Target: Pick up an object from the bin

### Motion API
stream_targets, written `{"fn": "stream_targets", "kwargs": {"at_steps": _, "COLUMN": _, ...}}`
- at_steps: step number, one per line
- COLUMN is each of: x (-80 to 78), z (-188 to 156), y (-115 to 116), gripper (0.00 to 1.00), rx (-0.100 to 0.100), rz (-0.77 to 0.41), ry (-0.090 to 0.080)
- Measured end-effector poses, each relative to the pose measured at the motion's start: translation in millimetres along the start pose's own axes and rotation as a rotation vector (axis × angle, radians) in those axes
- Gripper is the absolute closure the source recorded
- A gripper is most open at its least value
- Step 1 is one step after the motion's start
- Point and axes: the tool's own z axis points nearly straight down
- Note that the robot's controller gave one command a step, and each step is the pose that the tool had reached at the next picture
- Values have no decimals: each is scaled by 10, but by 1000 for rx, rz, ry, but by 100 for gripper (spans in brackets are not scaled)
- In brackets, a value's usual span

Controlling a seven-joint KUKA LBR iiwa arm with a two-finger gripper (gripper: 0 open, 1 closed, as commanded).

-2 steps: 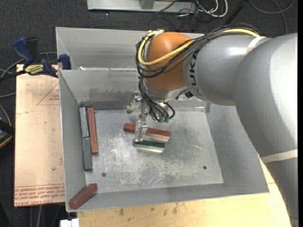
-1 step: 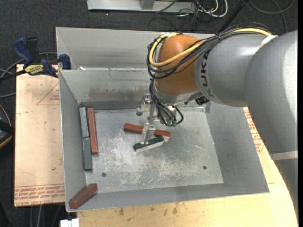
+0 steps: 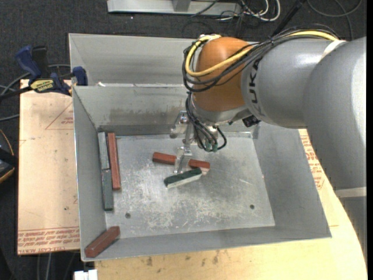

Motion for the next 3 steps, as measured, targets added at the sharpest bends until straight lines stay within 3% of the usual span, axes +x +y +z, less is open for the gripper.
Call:
{"fn": "stream_targets", "kwargs": {"at_steps": 1, "x": 39, "z": 493, "y": 49, "gripper": 0, "rx": -3, "rz": 70, "ry": 8}}
{"fn": "stream_targets", "kwargs": {"at_steps": 2, "x": 41, "z": 443, "y": 33, "gripper": 100, "rx": -1, "rz": 69, "ry": -1}}
{"fn": "stream_targets", "kwargs": {"at_steps": 3, "x": 41, "z": 443, "y": 33, "gripper": 100, "rx": -1, "rz": 69, "ry": -1}}
